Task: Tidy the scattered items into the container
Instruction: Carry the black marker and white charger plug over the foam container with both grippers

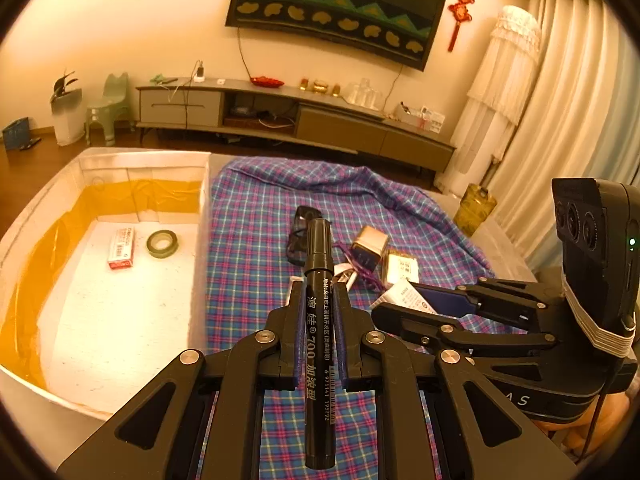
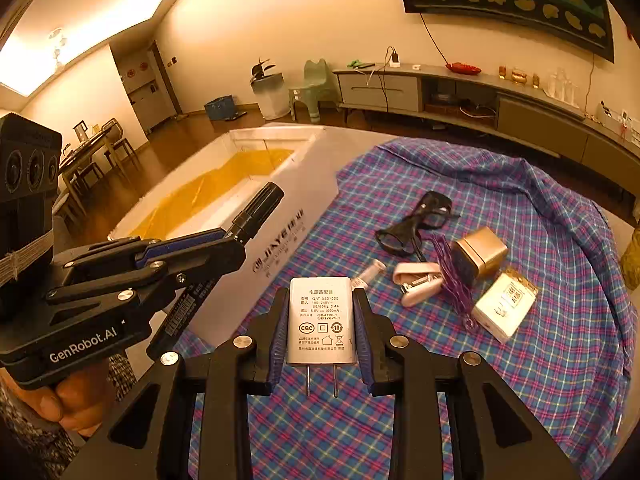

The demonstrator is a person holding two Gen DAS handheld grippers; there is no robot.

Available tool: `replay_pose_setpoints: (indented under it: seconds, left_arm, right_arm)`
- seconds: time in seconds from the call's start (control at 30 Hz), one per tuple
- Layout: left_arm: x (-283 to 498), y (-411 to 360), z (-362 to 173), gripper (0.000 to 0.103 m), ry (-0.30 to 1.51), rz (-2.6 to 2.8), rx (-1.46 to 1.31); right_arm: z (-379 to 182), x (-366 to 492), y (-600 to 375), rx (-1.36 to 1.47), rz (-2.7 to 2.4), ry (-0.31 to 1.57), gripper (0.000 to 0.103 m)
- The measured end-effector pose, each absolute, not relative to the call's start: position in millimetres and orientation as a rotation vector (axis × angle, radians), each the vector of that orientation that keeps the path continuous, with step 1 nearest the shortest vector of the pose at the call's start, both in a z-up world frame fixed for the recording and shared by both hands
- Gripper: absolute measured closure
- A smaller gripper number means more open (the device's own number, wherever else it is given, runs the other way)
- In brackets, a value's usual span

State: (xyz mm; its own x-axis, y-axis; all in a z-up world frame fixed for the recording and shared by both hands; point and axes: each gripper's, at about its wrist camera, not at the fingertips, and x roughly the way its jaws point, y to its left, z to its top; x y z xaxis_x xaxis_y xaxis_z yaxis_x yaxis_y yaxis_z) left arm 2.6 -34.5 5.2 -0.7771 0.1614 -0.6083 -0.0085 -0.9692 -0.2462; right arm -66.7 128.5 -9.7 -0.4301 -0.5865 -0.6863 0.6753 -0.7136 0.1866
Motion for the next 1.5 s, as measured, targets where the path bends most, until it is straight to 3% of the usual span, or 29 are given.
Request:
replay_pose_setpoints:
  seconds: [0.8,1.5]
  left_arm:
    - [32,-95,40,0.09,-0.514,2.898,-0.873]
    - [34,-160,40,0.09,-0.691,2.946,-0.834]
  right_arm:
    - [34,-49,64,0.864,-2.166,0.154,0.071]
    - [31,-56,13,0.86,-2.138,0.145,0.071]
